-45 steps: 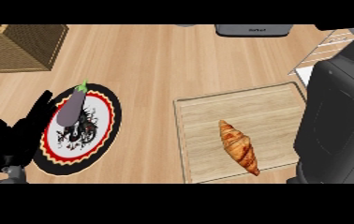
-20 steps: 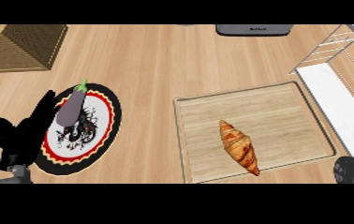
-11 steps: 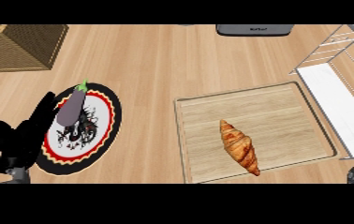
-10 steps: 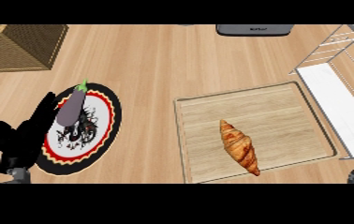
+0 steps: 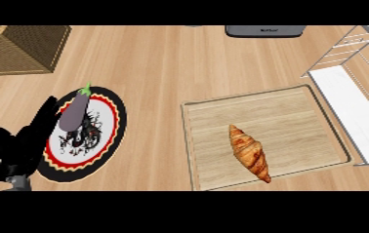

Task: Pick the tomato from the tray and place it in the tiered shelf

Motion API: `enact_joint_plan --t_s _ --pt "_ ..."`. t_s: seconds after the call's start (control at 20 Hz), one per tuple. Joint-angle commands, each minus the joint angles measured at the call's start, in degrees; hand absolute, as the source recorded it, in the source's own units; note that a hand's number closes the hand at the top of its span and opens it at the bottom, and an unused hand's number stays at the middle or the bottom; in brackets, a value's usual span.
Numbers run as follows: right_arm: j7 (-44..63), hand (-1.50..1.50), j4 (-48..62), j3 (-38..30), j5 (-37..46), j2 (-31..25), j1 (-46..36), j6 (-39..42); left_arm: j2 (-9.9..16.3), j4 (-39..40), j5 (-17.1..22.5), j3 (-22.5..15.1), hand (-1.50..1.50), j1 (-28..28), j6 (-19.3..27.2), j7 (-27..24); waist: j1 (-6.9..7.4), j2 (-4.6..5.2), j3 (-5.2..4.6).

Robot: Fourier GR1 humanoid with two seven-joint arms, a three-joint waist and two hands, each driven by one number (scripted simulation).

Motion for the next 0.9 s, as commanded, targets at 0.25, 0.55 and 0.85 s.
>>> enact_joint_plan --t_s 0.25,0.55,0.85 --pt "3.7 -1.5 -3.37 -1.82 -7.77 1.7 -0.59 -9.31 -0.14 -0.32 -0.67 0.25 0.0 -2.96 0.82 2.72 0.03 -0.02 0.0" --pt "5.46 -1.5 -13.03 -3.62 -14.46 2.48 -2.69 -6.63 0.33 -0.34 1.22 1.22 0.0 -2.04 -1.24 3.34 -0.31 -0.36 -0.01" --pt "7.37 -1.5 -21.46 -3.19 -17.2 0.97 -2.68 -7.71 -0.03 2.79 -0.21 1.68 0.0 -0.81 -1.35 -0.82 -0.31 -0.15 -0.04"
